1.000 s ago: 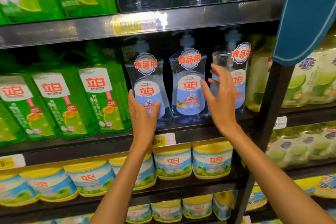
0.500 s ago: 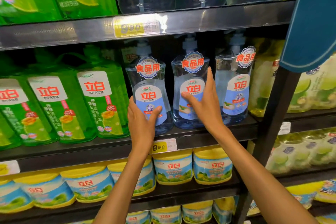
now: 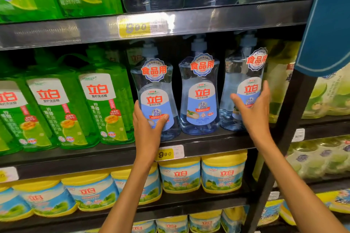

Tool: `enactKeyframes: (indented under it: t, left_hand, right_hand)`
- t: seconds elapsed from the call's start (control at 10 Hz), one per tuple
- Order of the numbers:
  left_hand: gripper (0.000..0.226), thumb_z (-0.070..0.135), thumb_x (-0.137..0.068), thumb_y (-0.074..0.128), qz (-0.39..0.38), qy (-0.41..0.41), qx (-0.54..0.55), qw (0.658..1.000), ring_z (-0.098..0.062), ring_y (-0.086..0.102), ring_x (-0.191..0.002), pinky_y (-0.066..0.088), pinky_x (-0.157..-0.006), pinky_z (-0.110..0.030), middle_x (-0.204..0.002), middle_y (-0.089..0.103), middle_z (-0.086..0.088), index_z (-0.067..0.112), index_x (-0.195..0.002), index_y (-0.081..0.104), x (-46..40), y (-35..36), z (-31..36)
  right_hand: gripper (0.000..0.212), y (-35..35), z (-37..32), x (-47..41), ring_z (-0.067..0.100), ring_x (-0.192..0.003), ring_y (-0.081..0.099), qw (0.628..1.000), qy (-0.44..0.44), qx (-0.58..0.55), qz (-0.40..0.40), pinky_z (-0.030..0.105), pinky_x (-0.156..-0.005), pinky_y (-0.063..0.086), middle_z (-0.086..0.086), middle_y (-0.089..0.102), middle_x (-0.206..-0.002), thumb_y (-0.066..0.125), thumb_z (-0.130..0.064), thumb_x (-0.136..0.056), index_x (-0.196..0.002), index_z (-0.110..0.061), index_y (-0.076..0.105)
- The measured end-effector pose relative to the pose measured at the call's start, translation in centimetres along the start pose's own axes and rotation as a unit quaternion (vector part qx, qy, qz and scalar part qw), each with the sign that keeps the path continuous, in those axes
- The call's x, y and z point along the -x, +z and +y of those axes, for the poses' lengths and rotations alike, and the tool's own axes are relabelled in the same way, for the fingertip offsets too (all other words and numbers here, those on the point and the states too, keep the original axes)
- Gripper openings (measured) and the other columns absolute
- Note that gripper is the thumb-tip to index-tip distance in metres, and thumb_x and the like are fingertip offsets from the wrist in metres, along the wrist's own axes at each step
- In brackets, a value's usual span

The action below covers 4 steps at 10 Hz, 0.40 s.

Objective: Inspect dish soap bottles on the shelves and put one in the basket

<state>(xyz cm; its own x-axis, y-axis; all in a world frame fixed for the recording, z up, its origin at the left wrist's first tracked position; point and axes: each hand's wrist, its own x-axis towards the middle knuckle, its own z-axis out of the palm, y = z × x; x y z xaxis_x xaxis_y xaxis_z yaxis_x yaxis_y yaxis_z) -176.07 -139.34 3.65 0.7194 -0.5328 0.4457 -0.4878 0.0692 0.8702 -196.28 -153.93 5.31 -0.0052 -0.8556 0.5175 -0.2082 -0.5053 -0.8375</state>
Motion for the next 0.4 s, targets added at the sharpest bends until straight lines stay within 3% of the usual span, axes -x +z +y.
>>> enactKeyframes:
  t: [0.2,0.3,0.4]
  left_hand:
    - [0.079,0.022,-0.083,0.072,-0.005,-0.002,-0.021,1.0,-0.03,0.043,-0.129,0.043,-0.101,-0.05,-0.14,0.042,-0.014,0.006,-0.145,0.026,-0.1,-0.1,0.2]
    - [0.08,0.023,-0.085,0.07,-0.017,0.006,-0.028,0.999,-0.03,0.039,-0.132,0.04,-0.105,-0.048,-0.143,0.038,-0.016,0.005,-0.146,0.022,-0.1,-0.2,0.5]
    - [0.07,0.025,-0.089,0.066,0.005,0.011,-0.092,0.996,-0.028,0.038,-0.133,0.035,-0.107,-0.036,-0.144,0.039,-0.015,0.005,-0.145,0.03,0.7,-1.4,1.1]
  right_hand:
    - [0.083,0.5,0.8,-0.1,0.024,-0.136,0.034,1.0,-0.016,0.01,0.011,0.021,-0.098,0.031,0.012,0.032,-0.149,0.07,-0.03,-0.088,-0.151,-0.009,0.02]
    - [0.084,0.1,1.0,-0.4,0.024,-0.136,0.036,1.0,-0.019,-0.009,-0.002,0.025,-0.102,0.035,0.012,0.032,-0.15,0.07,-0.03,-0.088,-0.152,-0.009,0.02]
    - [0.09,-1.1,0.6,0.4,0.025,-0.143,0.027,0.999,-0.014,0.028,-0.031,0.026,-0.11,0.028,0.013,0.023,-0.157,0.07,-0.029,-0.088,-0.154,-0.008,0.013]
